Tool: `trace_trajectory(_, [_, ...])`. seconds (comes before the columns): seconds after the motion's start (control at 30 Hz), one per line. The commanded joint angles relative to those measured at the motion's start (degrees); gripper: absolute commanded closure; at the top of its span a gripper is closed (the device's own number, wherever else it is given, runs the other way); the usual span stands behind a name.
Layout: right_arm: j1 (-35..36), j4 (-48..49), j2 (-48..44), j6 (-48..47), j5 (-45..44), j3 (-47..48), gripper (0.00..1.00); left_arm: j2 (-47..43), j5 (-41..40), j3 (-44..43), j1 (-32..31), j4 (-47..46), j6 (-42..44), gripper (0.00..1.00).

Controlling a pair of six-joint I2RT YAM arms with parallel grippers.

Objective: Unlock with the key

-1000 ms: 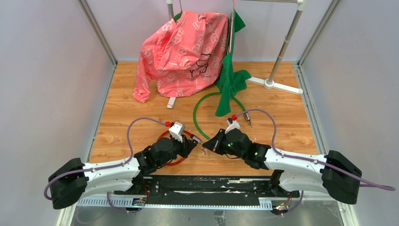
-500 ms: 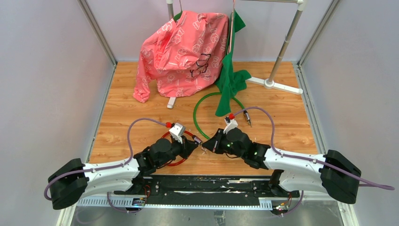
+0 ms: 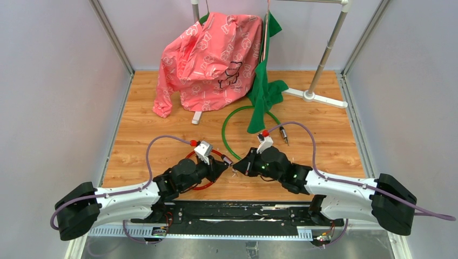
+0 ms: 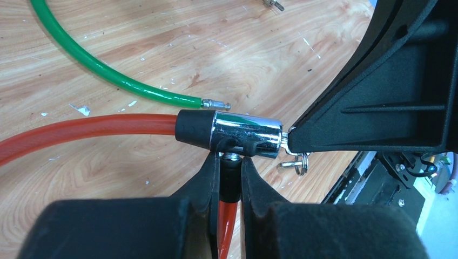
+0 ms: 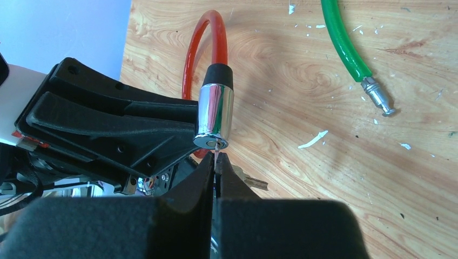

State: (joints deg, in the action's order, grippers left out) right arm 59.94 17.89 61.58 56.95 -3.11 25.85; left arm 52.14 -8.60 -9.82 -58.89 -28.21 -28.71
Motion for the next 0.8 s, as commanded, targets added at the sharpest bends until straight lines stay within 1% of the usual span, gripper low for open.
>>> trace_trajectory(0.0, [-0.53, 0.55, -1.12, -3.78, 0.11, 2.06, 1.0, -0.9, 4.81, 0.01, -0.39, -4.04, 0.05, 1.0])
trace_trajectory(0.2, [-0.53, -3.67, 0.39, -10.45, 1.66, 5.82, 1.0, -0.14, 6.69, -0.23, -0.38, -4.11, 0.23, 1.0])
trace_trajectory(0.3, [-0.53, -5.98, 1.55, -11.7, 1.92, 7.49, 1.0, -0.28, 6.95, -0.13, -0.37, -4.06, 0.32, 1.0])
trace_trajectory(0.4, [-0.53, -5.22, 1.91, -8.29, 0.84, 7.05, 1.0, -0.37, 6.93, -0.11, -0.4, -4.13, 0.42, 1.0])
trace_trajectory(0.5, [-1.46, -4.88, 1.47, -0.67, -1.16, 5.1, 1.0, -0.43, 6.93, -0.06, -0.36, -4.19, 0.49, 1.0])
trace_trajectory(0.63, [-2.9, 2.57, 1.54, 10.02, 0.76, 0.57, 1.0, -0.48, 6.93, -0.03, -0.41, -4.21, 0.68, 1.0])
trace_trajectory(0.7, [-3.31, 5.84, 1.85, 12.55, 2.09, -0.48, 1.0, -0.4, 7.02, -0.02, -0.37, -4.19, 0.8, 1.0])
trace_trajectory(0.77, [-3.34, 5.43, 1.96, 11.66, 3.61, 0.33, 1.0, -0.38, 7.02, -0.03, -0.38, -4.19, 0.76, 1.0])
